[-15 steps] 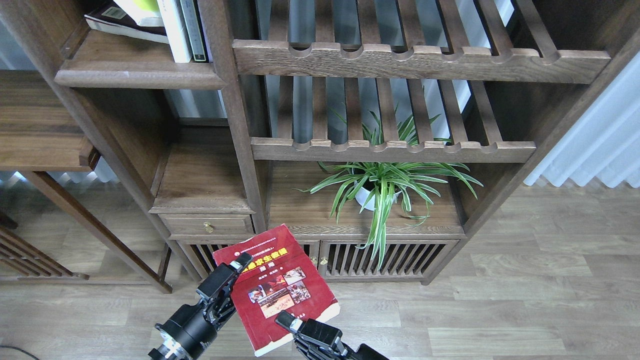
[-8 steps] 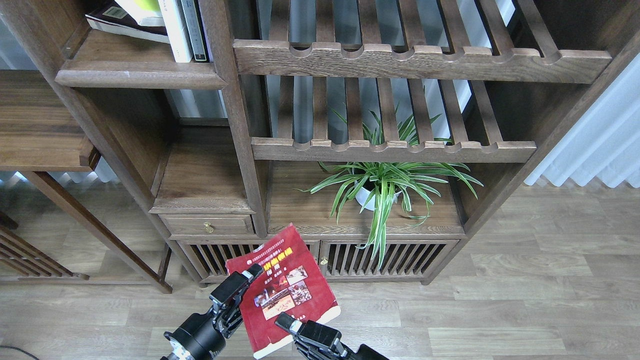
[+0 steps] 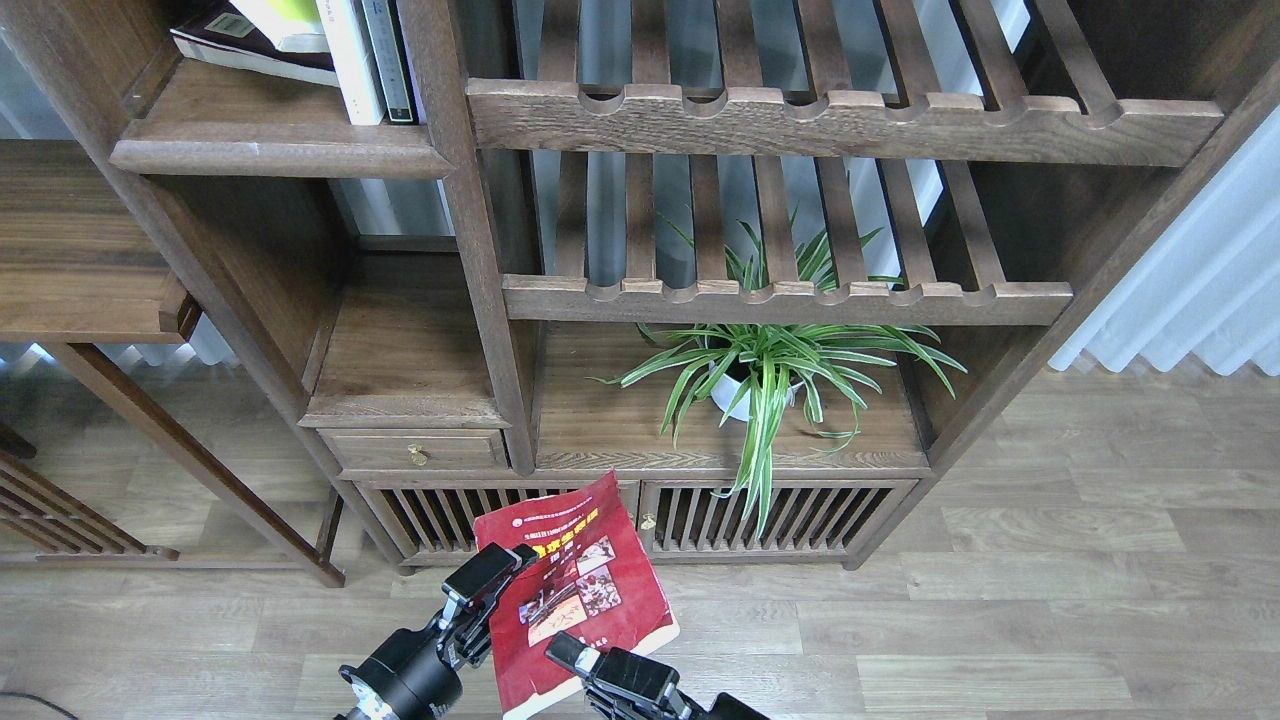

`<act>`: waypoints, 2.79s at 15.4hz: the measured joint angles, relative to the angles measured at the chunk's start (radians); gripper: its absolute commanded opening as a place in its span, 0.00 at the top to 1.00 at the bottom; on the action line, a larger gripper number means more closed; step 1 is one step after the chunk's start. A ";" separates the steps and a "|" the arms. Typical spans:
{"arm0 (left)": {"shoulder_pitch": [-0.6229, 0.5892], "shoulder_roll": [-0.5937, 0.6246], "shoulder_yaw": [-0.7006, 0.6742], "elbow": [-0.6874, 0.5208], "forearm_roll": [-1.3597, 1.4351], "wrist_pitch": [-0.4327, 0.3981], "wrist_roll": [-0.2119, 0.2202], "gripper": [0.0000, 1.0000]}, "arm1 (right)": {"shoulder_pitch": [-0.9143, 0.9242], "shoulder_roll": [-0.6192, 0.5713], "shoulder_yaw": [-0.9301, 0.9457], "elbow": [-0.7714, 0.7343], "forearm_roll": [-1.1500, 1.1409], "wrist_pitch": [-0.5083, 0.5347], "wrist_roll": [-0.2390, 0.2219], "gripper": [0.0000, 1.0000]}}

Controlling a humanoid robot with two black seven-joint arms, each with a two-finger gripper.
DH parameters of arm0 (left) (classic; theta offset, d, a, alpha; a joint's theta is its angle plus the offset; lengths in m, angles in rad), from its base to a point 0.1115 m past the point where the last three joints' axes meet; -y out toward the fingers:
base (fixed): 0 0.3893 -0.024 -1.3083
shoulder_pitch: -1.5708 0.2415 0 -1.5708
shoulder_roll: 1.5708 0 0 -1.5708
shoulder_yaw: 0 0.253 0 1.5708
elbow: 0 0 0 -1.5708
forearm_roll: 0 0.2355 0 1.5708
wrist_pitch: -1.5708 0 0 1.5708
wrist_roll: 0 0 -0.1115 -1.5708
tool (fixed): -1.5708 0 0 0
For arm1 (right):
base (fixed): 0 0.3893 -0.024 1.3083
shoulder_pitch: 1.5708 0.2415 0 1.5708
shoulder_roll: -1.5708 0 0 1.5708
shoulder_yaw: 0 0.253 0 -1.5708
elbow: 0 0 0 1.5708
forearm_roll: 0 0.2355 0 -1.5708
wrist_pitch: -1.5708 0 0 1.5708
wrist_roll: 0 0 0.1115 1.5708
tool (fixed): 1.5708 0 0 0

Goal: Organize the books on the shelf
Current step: 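Grasp the red book's edge with the left gripper, release the right gripper, then lift the red book with the left gripper up to the top shelf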

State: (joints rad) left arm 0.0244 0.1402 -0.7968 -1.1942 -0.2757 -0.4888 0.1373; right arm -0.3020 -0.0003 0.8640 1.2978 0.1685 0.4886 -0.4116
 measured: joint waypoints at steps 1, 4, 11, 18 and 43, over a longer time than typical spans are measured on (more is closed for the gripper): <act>0.000 0.009 -0.009 -0.003 0.001 -0.001 0.001 0.99 | 0.001 0.001 0.000 0.000 -0.007 0.000 0.000 0.04; 0.003 0.057 -0.053 -0.003 0.000 -0.001 -0.004 0.99 | 0.032 0.001 0.009 -0.003 -0.059 0.000 0.007 0.02; 0.010 0.230 -0.197 -0.030 0.000 0.001 -0.003 0.99 | 0.066 0.000 0.048 -0.027 -0.086 0.000 0.019 0.02; 0.013 0.414 -0.425 -0.105 0.038 0.000 0.007 0.99 | 0.074 0.000 0.059 -0.028 -0.086 0.000 0.019 0.02; -0.143 0.699 -0.757 -0.188 0.085 0.000 0.047 0.98 | 0.087 0.000 0.081 -0.049 -0.089 0.000 0.020 0.02</act>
State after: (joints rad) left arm -0.1190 0.8391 -1.5535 -1.3826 -0.1906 -0.4889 0.1840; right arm -0.2154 0.0000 0.9447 1.2485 0.0797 0.4887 -0.3920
